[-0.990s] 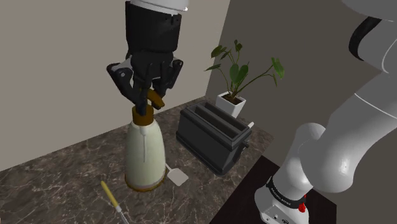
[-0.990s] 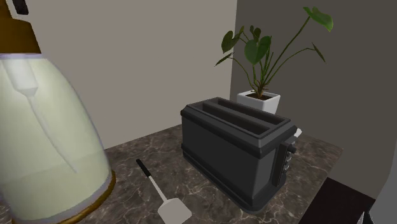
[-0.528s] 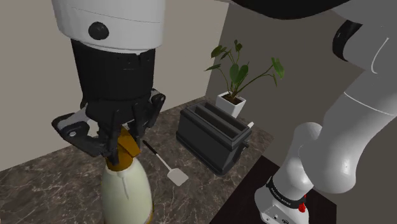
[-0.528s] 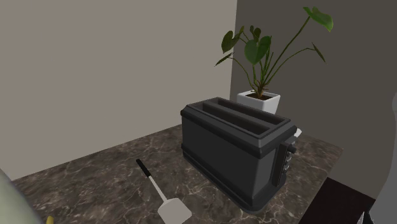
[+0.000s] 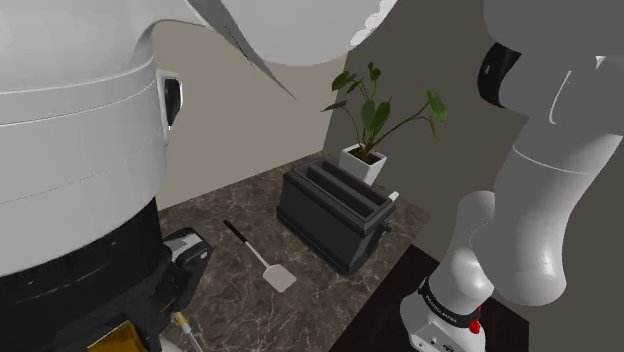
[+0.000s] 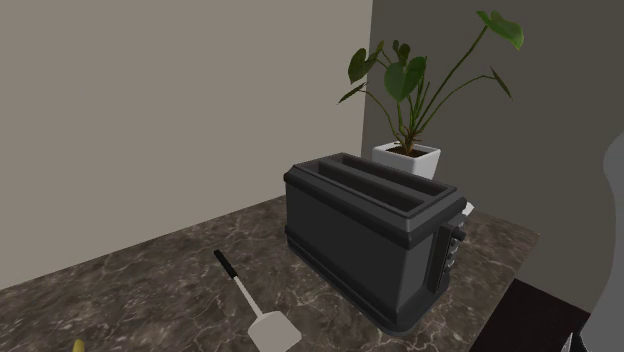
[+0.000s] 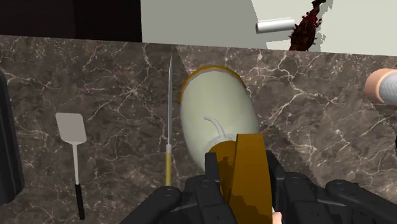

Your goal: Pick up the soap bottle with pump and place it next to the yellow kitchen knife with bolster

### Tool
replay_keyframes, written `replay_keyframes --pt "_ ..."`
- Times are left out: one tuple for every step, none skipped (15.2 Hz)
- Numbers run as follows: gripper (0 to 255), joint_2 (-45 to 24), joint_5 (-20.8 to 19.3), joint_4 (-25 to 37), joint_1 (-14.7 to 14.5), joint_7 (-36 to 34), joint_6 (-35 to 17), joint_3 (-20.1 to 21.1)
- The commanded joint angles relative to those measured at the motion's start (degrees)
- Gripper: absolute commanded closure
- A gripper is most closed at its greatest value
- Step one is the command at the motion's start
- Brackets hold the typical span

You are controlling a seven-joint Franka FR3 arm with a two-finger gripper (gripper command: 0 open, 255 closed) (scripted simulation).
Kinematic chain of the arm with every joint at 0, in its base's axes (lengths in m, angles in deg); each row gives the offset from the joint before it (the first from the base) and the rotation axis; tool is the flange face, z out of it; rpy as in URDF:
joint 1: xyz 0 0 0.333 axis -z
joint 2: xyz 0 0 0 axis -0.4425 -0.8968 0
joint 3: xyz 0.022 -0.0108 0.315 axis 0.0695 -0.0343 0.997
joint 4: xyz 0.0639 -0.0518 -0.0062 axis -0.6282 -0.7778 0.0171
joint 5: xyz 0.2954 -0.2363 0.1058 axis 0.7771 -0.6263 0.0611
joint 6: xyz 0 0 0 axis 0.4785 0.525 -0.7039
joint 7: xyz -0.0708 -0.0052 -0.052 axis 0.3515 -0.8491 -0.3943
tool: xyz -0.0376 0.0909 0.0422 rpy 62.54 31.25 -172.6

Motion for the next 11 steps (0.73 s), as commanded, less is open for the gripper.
replay_keyframes --pt "255 -4.23 -2.88 3.33 -2.84 -3.61 0.16 0.76" --pt "255 -6.13 -4.14 4.93 -4.32 -5.15 0.36 0.94" --pt "255 -6.55 -4.4 5.32 -4.76 -5.48 0.41 0.87" --pt "255 -6.47 -4.35 4.45 -4.67 -5.5 -0.39 0.8" --pt "255 -6.41 -4.33 3.6 -4.56 -5.52 -1.18 0.77" --pt "255 -6.37 -4.32 2.77 -4.45 -5.56 -1.97 0.74" --pt "255 -6.34 -4.33 1.96 -4.36 -5.6 -2.75 0.71" --pt "255 -6.33 -4.35 1.18 -4.27 -5.65 -3.52 0.68" --pt "255 -6.34 -4.38 0.41 -4.19 -5.7 -4.28 0.64" --pt "255 -6.37 -4.42 -0.33 -4.13 -5.76 -5.04 0.61" --pt "255 -6.41 -4.48 -1.06 -4.07 -5.82 -5.79 0.57"
